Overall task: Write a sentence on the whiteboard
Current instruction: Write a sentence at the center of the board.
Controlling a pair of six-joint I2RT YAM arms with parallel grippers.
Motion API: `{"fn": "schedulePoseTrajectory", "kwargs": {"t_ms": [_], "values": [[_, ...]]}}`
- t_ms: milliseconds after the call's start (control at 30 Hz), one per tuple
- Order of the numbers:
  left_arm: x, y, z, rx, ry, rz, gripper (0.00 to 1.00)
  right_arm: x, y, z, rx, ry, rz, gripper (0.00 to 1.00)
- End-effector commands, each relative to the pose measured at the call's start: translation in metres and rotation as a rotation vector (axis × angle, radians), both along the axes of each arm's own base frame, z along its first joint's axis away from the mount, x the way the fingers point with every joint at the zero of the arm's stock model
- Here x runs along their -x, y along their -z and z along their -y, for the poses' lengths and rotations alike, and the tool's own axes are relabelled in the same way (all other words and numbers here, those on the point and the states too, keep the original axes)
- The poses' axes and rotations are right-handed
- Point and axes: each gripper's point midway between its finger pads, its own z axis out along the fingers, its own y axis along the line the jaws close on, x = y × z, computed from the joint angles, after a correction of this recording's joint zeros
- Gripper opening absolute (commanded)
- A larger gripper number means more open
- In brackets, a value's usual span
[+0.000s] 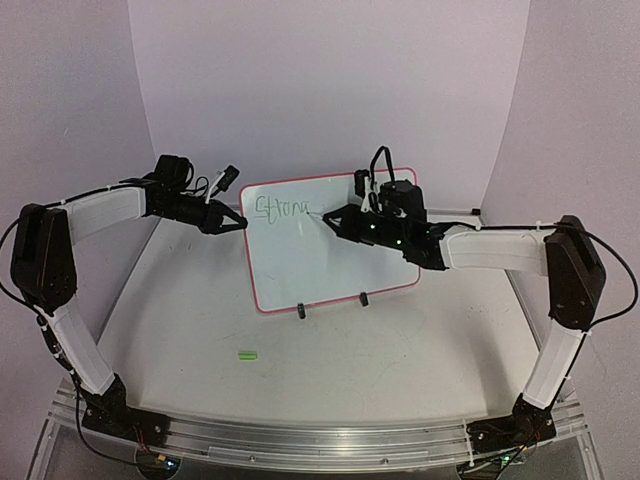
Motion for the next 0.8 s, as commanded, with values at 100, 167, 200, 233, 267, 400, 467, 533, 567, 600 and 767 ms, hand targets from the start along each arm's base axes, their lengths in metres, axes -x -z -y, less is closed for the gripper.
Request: {"fn": "schedulePoseTrajectory", "kwargs": {"t_ms": [100, 167, 200, 233, 267, 400, 467, 533, 567, 600, 767], "values": [[0.002, 0.016, 0.001, -0.087, 0.011, 0.027, 0.0, 0.0, 0.023, 0.018, 0.044, 0.052, -0.049, 0.0], [0.002, 0.017, 0.001, -0.087, 0.012, 0.026, 0.0, 0.002, 0.026, 0.016, 0.043, 0.041, -0.059, 0.0], [0.002, 0.017, 0.001, -0.087, 0.011, 0.026, 0.0, 0.003, 0.028, 0.015, 0.044, 0.035, -0.063, 0.0], [0.002, 0.017, 0.001, -0.088, 0.011, 0.025, 0.0, 0.004, 0.029, 0.014, 0.045, 0.031, -0.066, 0.0], [0.002, 0.018, 0.001, -0.088, 0.011, 0.025, 0.0, 0.004, 0.03, 0.013, 0.045, 0.028, -0.067, 0.0], [0.002, 0.018, 0.002, -0.088, 0.013, 0.025, 0.0, 0.005, 0.029, 0.01, 0.04, 0.018, -0.066, 0.0], [0.002, 0.018, 0.002, -0.088, 0.013, 0.025, 0.0, 0.005, 0.025, 0.007, 0.032, 0.011, -0.061, 0.0], [0.002, 0.018, 0.002, -0.088, 0.012, 0.024, 0.0, 0.003, 0.021, 0.004, 0.024, 0.006, -0.054, 0.0], [0.002, 0.018, 0.002, -0.088, 0.012, 0.025, 0.0, 0.003, 0.019, 0.001, 0.018, 0.001, -0.05, 0.0], [0.002, 0.018, 0.002, -0.089, 0.013, 0.025, 0.0, 0.002, 0.017, 0.0, 0.015, -0.002, -0.047, 0.0], [0.003, 0.018, 0.003, -0.089, 0.014, 0.025, 0.0, -0.001, 0.009, -0.007, -0.001, -0.011, -0.03, 0.0]]}}
